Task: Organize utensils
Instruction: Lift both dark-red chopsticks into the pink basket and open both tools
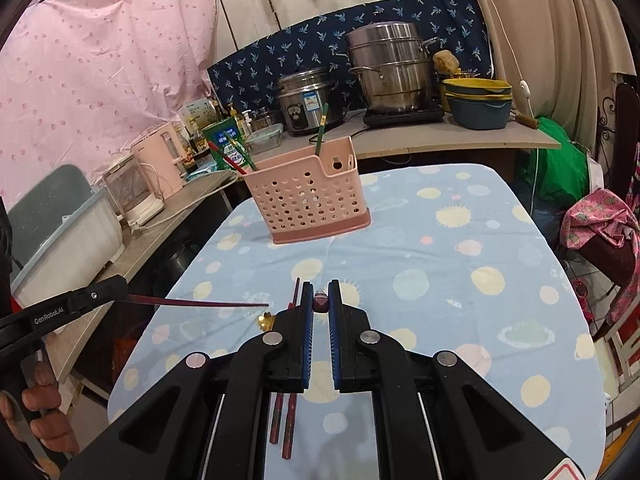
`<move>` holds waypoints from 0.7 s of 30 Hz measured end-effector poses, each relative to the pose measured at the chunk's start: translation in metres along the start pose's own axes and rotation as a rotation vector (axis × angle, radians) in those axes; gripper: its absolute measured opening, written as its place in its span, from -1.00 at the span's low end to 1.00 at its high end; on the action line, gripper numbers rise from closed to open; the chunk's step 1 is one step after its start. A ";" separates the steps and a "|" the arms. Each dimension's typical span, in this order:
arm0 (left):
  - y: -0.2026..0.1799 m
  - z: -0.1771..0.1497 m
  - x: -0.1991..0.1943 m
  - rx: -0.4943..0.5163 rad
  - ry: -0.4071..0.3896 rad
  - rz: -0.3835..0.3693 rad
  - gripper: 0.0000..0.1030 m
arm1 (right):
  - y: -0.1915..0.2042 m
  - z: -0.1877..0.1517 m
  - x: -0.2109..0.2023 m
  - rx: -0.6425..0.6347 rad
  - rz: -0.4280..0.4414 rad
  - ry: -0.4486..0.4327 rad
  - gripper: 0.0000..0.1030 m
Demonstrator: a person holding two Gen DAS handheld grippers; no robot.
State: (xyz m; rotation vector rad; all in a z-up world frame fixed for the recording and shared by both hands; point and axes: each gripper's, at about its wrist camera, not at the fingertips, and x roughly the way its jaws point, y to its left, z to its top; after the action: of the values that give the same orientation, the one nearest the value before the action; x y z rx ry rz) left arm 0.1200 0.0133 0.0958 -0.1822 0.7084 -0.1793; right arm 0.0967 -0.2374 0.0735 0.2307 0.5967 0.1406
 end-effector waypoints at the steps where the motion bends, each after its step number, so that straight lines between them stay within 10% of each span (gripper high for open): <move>1: 0.000 0.004 0.000 0.001 -0.009 0.003 -0.87 | 0.001 0.004 0.000 -0.004 -0.003 -0.008 -0.86; 21: -0.010 0.114 0.008 0.034 -0.169 0.016 -0.87 | 0.003 0.112 0.017 0.010 0.048 -0.152 -0.86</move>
State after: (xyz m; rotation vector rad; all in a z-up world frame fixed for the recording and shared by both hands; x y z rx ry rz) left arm 0.1998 0.0136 0.1782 -0.1572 0.5383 -0.1582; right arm 0.1742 -0.2509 0.1550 0.2631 0.4409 0.1654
